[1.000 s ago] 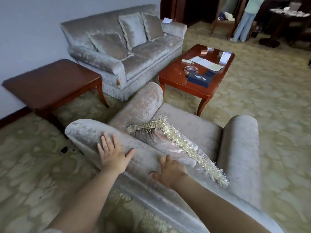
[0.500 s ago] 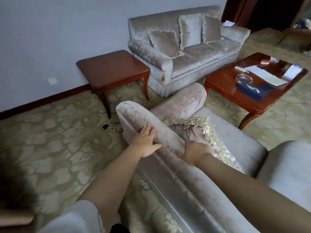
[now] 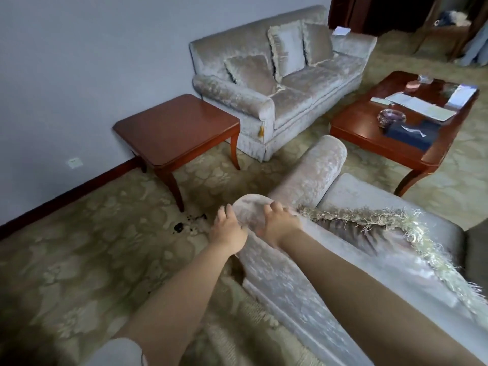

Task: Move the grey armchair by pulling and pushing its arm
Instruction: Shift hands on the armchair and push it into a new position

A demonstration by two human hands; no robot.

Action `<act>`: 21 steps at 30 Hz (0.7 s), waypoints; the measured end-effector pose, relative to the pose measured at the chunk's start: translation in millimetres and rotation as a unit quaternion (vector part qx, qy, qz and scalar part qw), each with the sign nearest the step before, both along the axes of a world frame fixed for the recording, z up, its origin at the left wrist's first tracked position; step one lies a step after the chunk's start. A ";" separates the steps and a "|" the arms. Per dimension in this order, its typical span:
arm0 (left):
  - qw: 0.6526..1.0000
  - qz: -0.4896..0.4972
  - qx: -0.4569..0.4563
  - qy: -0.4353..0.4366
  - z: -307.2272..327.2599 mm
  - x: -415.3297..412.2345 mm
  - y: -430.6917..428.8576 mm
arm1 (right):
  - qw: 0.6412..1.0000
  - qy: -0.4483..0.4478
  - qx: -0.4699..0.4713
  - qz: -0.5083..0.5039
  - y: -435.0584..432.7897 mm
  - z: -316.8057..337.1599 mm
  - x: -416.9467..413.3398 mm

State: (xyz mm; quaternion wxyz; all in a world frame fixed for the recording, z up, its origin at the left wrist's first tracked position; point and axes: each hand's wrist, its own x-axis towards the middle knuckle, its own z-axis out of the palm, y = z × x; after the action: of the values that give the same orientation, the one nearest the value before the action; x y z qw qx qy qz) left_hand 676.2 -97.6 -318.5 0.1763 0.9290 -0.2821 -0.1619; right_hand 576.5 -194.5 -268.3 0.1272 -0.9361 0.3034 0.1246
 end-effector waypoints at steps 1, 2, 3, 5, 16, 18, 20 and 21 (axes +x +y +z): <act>0.999 0.013 -0.008 0.040 -2.4 9.6 -2.3 | 1.000 0.010 -0.007 0.001 1.8 -4.5 4.6; 0.996 0.022 -0.020 0.084 -5.6 16.2 -5.1 | 1.000 0.015 -0.023 0.007 1.8 -9.0 8.3; 0.991 0.030 -0.037 0.127 -9.1 20.0 -8.3 | 0.999 0.010 -0.043 0.014 -0.5 -13.1 11.8; 0.978 0.042 -0.080 0.186 -16.6 19.8 -15.3 | 0.998 -0.013 -0.065 0.020 -12.2 -18.5 21.0; 0.952 0.193 -0.210 0.107 -38.3 2.3 -42.7 | 0.959 0.038 0.274 0.060 -100.8 -53.7 139.4; 0.939 0.221 -0.247 0.091 -36.3 -3.0 -49.6 | 0.923 0.138 0.344 0.102 -109.8 -61.5 168.9; 0.927 0.222 -0.294 0.070 -34.7 -2.5 -54.0 | 0.883 0.220 0.366 0.196 -106.5 -77.8 196.5; 0.925 0.208 -0.312 0.055 -34.7 -0.3 -54.7 | 0.861 0.254 0.372 0.239 -100.7 -84.8 206.4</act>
State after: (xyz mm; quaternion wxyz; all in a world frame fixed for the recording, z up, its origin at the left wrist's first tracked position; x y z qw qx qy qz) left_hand 675.9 -152.3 -353.1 0.5025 0.8543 -0.1091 -0.0758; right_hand 782.8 -295.2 -353.1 0.3507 -0.7990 0.0237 0.4878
